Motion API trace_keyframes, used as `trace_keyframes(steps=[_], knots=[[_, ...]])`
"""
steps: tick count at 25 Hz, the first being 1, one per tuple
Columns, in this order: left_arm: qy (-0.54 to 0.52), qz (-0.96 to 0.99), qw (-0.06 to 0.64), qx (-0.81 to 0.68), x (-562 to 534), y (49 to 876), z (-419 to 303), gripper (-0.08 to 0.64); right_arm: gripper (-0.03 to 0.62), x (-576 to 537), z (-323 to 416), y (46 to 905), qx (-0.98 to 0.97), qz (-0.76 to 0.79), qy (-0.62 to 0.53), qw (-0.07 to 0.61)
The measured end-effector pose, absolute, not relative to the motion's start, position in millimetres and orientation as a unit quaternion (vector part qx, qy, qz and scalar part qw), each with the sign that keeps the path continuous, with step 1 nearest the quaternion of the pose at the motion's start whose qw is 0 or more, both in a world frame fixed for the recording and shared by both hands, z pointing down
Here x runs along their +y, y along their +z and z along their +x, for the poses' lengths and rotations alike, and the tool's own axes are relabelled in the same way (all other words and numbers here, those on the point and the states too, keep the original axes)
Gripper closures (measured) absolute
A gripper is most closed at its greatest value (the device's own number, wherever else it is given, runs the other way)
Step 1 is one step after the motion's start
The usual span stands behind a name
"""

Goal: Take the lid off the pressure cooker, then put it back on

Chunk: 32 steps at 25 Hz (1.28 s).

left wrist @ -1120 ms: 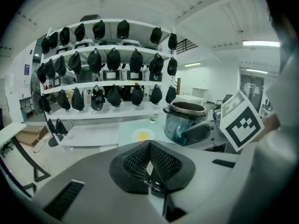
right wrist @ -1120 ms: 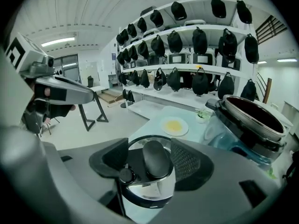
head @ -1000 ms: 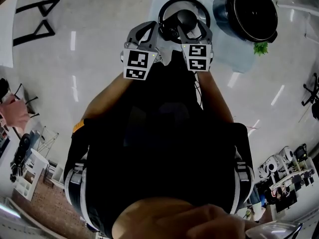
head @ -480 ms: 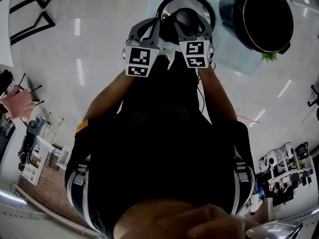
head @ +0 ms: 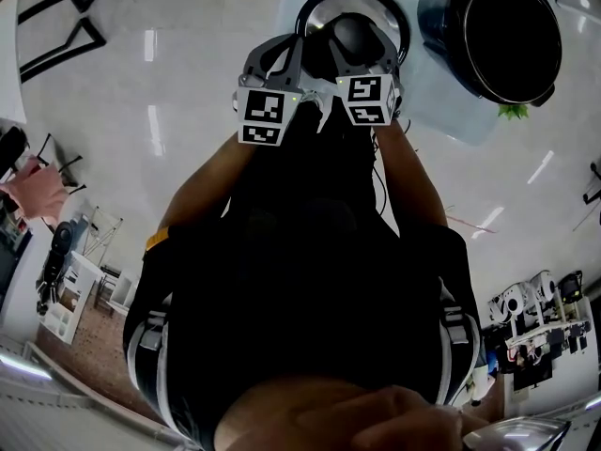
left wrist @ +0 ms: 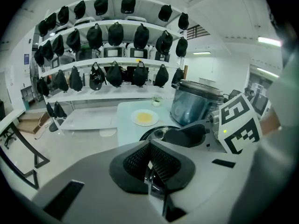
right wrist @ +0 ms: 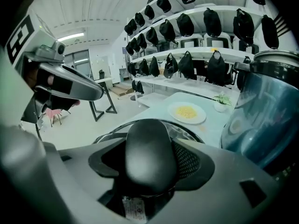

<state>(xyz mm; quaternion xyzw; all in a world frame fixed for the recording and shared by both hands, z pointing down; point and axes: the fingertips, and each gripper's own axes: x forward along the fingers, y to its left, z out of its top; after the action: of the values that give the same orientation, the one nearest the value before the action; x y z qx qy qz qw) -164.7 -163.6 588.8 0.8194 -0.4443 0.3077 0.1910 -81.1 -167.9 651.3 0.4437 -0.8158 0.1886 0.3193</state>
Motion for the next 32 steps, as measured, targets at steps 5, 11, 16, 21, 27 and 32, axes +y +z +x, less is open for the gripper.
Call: trace_keyframes(steps=[5,11,16,21,27,32], knots=[[0.305,0.819,0.186,-0.448,-162.8,583.2,-166.8,0.552,0.299,-167.1,-82.8,649.8,-0.820,0.438,0.186,0.317],[0.293,0.821,0.176,-0.458,-161.9,562.7,-173.6,0.552,0.302,-163.9,-84.8,641.5,-0.822,0.430,0.191,0.320],[0.273,0.823,0.166,-0.470,-158.9,529.3,-180.0,0.552,0.302,-160.0,-95.6,603.8,-0.829,0.430,0.176,0.312],[0.236,0.832,0.150,-0.479,-153.3,479.0,-183.0,0.553,0.302,-150.8,-97.2,551.8,-0.832,0.441,0.169,0.290],[0.191,0.844,0.132,-0.482,-139.0,421.8,-192.0,0.553,0.302,-138.3,-94.8,491.5,-0.831,0.456,0.154,0.279],[0.163,0.857,0.117,-0.474,-121.9,392.2,-199.4,0.553,0.302,-126.3,-87.9,453.7,-0.824,0.477,0.138,0.274]])
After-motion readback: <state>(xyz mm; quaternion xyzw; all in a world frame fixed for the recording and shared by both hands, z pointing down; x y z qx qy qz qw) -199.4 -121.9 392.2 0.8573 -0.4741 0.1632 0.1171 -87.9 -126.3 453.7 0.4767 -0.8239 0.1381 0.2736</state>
